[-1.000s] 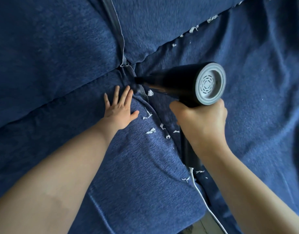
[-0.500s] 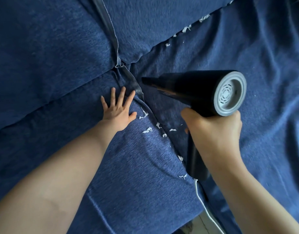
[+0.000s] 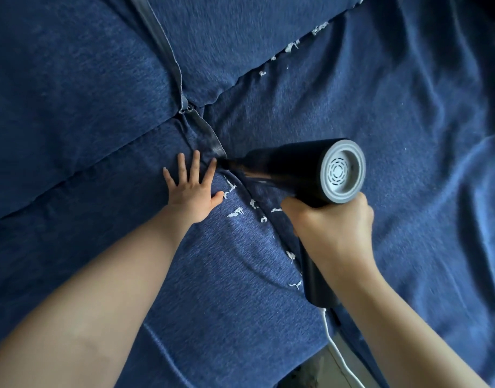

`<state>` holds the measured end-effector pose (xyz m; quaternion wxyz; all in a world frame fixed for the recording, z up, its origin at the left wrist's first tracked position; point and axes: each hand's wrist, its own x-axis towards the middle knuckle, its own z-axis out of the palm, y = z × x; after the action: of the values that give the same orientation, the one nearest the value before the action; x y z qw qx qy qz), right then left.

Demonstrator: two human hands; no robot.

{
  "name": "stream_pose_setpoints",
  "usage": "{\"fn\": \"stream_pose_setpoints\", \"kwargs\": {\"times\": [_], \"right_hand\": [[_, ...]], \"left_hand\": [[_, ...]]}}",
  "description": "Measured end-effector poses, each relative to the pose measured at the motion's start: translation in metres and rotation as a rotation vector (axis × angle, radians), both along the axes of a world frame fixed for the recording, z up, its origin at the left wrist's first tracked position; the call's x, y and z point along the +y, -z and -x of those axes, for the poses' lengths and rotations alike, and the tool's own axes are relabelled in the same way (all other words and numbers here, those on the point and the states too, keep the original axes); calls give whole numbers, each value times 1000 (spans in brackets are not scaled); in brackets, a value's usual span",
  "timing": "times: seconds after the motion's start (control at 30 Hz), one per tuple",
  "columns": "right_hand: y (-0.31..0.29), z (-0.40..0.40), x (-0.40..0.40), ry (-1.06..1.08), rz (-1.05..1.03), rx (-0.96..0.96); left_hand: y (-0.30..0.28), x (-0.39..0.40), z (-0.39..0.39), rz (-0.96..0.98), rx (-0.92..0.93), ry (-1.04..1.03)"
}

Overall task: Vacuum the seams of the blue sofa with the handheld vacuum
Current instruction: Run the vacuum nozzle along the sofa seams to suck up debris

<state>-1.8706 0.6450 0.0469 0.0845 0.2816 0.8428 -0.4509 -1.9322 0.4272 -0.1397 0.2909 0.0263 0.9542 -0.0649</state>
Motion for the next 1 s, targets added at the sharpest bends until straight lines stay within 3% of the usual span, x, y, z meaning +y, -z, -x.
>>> {"fn": "stream_pose_setpoints", "kwargs": {"times": [0.63,1.0], "right_hand": [[-14,-52,22,-34,43,14],[-14,-67,42,88,25,34]], "left_hand": [[-12,6,-45,-54,-26,-23],[-14,14,-55,-44,-49,-61]]}}
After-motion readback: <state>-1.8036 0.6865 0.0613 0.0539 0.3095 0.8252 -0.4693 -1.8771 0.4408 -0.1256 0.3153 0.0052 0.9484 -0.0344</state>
